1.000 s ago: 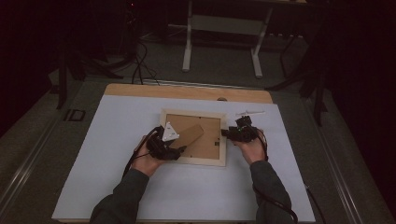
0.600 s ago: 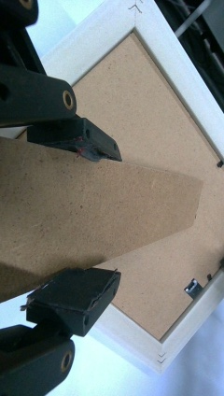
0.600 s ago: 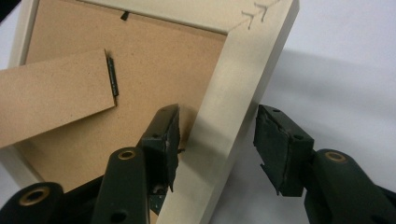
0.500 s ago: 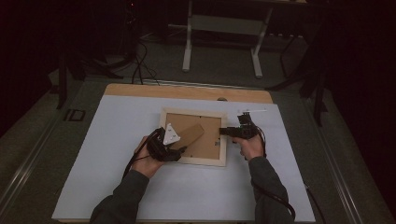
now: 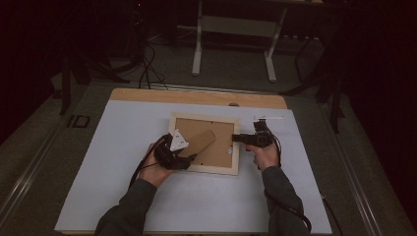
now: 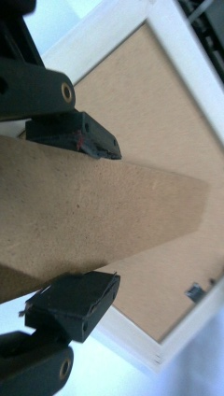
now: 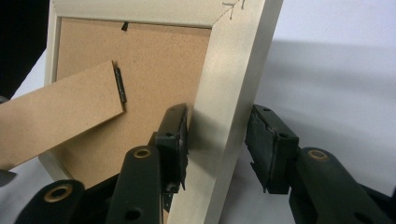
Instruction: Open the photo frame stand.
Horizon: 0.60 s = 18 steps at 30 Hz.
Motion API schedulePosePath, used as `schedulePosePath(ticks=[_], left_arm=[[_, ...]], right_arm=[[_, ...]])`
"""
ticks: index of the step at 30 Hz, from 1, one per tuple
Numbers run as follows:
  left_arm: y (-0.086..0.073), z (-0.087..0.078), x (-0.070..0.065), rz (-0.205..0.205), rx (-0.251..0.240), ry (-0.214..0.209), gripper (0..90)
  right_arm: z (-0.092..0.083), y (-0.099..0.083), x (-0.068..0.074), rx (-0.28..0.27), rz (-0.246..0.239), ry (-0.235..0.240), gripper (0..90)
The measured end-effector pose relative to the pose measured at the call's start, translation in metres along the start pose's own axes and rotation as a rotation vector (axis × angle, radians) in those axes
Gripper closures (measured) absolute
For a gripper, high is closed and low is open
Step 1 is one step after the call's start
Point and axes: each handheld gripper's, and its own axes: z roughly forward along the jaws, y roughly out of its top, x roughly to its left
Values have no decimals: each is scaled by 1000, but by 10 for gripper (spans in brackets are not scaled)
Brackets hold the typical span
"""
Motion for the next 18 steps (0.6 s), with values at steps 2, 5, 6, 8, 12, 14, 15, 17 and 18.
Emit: schedulePosePath(ticks=[2, 5, 6, 8, 12, 14, 15, 17, 18], left_arm=[[-1, 2, 1, -6, 10, -4, 322], [-1, 2, 3, -33, -1, -26, 321], [-1, 2, 4, -44, -1, -39, 319], [-2, 2, 7, -69, 6, -57, 314], [-3, 2, 15, -135, -6, -103, 314], [-3, 1, 19, -171, -16, -133, 316], [-3, 1, 21, -194, -20, -156, 321], [-4, 2, 26, -239, -17, -182, 333], [-5, 2, 28, -256, -17, -192, 338]], right_arm=[[-1, 0, 1, -3, -5, 0, 587], [-1, 0, 2, -8, -12, -2, 587], [-1, 0, 1, -7, -12, -2, 587], [-1, 0, 1, -8, -11, -2, 587], [-2, 0, 2, -7, -15, -4, 586], [-2, 0, 3, -7, -20, -5, 586], [-2, 0, 3, -8, -22, -7, 587], [-2, 0, 4, -9, -22, -7, 586], [-2, 0, 4, -8, -23, -7, 586]])
